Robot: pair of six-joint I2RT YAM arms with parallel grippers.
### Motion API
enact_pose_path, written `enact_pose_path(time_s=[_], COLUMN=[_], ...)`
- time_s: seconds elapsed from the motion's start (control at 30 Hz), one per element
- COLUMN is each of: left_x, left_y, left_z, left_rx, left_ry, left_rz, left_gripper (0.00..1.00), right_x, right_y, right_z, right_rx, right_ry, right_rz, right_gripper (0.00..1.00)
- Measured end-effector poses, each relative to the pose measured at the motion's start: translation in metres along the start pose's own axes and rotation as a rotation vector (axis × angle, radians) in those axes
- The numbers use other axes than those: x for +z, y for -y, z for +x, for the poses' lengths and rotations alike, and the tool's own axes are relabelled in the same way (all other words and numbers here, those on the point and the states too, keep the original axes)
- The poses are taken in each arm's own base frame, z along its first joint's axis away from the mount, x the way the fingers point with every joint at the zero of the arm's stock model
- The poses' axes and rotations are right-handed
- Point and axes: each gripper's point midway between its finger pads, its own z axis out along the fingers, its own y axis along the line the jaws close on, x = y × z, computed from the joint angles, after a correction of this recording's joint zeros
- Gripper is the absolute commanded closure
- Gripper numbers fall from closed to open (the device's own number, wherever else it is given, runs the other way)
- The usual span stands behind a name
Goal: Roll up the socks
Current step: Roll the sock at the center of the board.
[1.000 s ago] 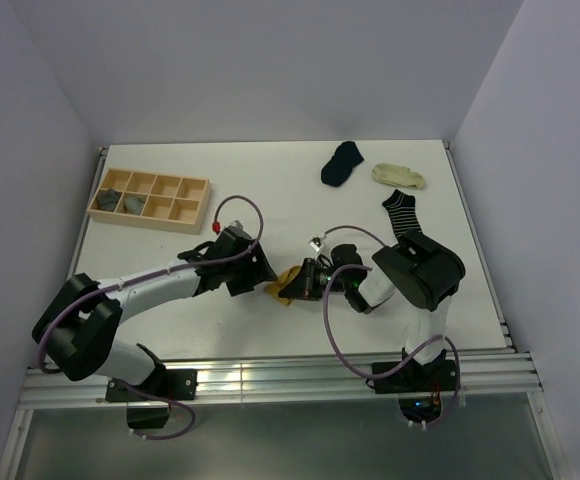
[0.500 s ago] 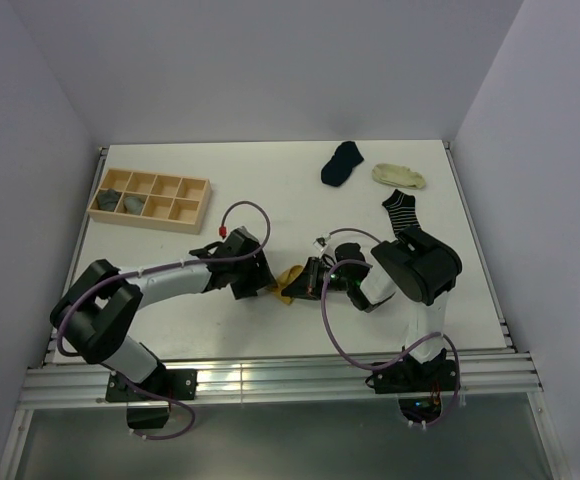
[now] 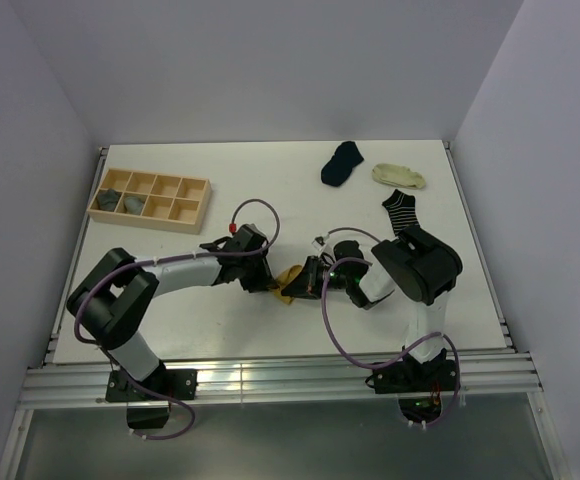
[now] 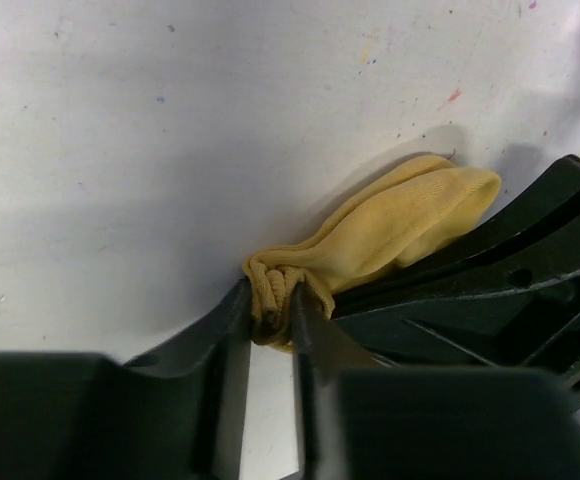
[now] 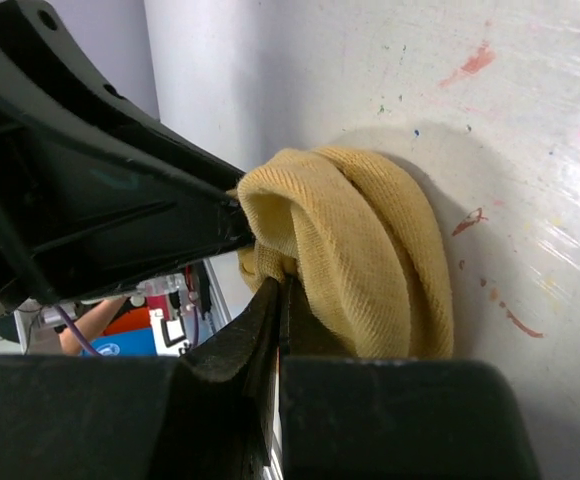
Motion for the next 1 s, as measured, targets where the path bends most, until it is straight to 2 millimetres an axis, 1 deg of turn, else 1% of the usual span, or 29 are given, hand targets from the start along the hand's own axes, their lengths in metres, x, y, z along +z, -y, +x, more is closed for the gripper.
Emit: enact_pose_path(time_s=[0.03, 0.07, 0.13, 0.17, 0.23, 0.27, 0.37, 0.53, 0.67, 0.77, 1.0], left_x=[0.001, 0.002, 0.001, 0.002, 0.004, 0.004, 0.005, 0.003, 0.005, 0.003, 0.003], left_y=[0.0, 0.001, 0.003, 0.004, 0.006, 0.007, 0.011, 0.011, 0.008, 0.007, 0.005], left_z=[0.0, 0.0, -0.001, -0.002, -0.003, -0.004, -0.008, -0.012, -0.012, -0.012, -0.011], left_rx=[0.001, 0.006, 0.017, 0.018, 0.021, 0.026, 0.041, 0.064, 0.077, 0.087, 0.105], left_ry=[-0.004, -0.007, -0.011, -0.014, -0.022, -0.027, -0.035, -0.056, -0.078, -0.092, -0.117], left_rz=[-0.002, -0.004, -0.006, -0.011, -0.022, -0.029, -0.056, -0.121, -0.169, -0.188, -0.219], left_gripper=[0.93, 1.0, 1.0, 1.0, 1.0, 1.0, 1.0, 1.0, 1.0, 1.0, 1.0], right_x=[0.0, 0.0, 0.0, -0.001, -0.004, -0.005, -0.012, -0.029, -0.036, -0.036, -0.026], right_y=[0.0, 0.0, 0.0, 0.0, 0.0, 0.0, 0.001, -0.001, -0.015, -0.026, -0.029], right_z=[0.0, -0.001, -0.002, -0.003, -0.007, -0.01, -0.018, -0.026, -0.026, -0.02, -0.006], right_rx=[-0.002, -0.007, -0.024, -0.035, -0.068, -0.087, -0.152, -0.299, -0.462, -0.581, -0.769], right_ry=[-0.002, -0.004, -0.002, 0.003, 0.024, 0.037, 0.092, 0.194, 0.269, 0.294, 0.265], right_rz=[0.002, 0.006, 0.018, 0.027, 0.053, 0.067, 0.13, 0.271, 0.36, 0.391, 0.469], right_gripper=[1.0, 1.0, 0.98, 0.92, 0.85, 0.78, 0.71, 0.68, 0.65, 0.64, 0.63])
